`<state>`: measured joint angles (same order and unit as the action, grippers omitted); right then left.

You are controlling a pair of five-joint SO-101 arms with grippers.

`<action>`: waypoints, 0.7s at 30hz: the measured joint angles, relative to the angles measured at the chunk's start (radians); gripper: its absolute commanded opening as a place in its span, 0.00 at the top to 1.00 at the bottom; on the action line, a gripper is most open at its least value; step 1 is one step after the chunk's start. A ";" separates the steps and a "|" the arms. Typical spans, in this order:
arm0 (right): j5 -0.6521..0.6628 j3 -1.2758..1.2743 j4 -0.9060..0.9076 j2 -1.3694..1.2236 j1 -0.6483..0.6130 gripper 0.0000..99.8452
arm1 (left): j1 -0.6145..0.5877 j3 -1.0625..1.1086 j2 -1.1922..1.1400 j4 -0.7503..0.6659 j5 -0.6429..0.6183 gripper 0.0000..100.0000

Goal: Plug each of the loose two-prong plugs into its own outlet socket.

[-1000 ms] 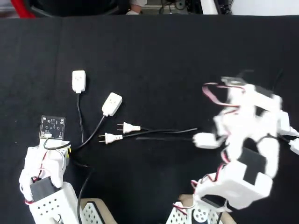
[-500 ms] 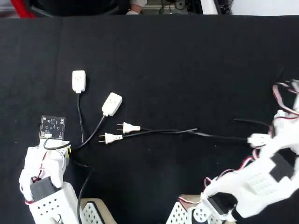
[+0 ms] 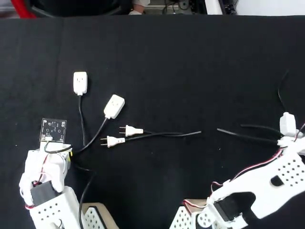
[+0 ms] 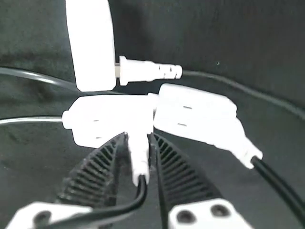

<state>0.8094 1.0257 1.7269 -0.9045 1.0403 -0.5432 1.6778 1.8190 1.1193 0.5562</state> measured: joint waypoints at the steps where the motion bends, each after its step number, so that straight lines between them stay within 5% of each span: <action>1: 0.012 0.011 0.000 -0.009 -0.006 0.88 | 0.000 0.000 0.000 0.000 0.000 0.76; 4: 0.025 0.008 0.000 -0.014 -0.020 0.79 | 0.000 0.000 0.000 0.000 0.000 0.76; 10: 0.034 -0.167 0.000 0.020 -0.055 0.89 | 0.000 0.000 0.000 0.000 0.000 0.76; 17: 0.037 -0.391 0.000 0.222 -0.072 0.66 | 0.000 0.000 0.000 0.000 0.000 0.76; 21: 0.037 -0.468 0.000 0.381 -0.077 0.65 | 0.005 0.000 0.000 0.000 0.000 0.76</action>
<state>0.8462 0.5577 1.7269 -0.5240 0.9636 -0.5386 1.6778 1.8190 1.1193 0.5562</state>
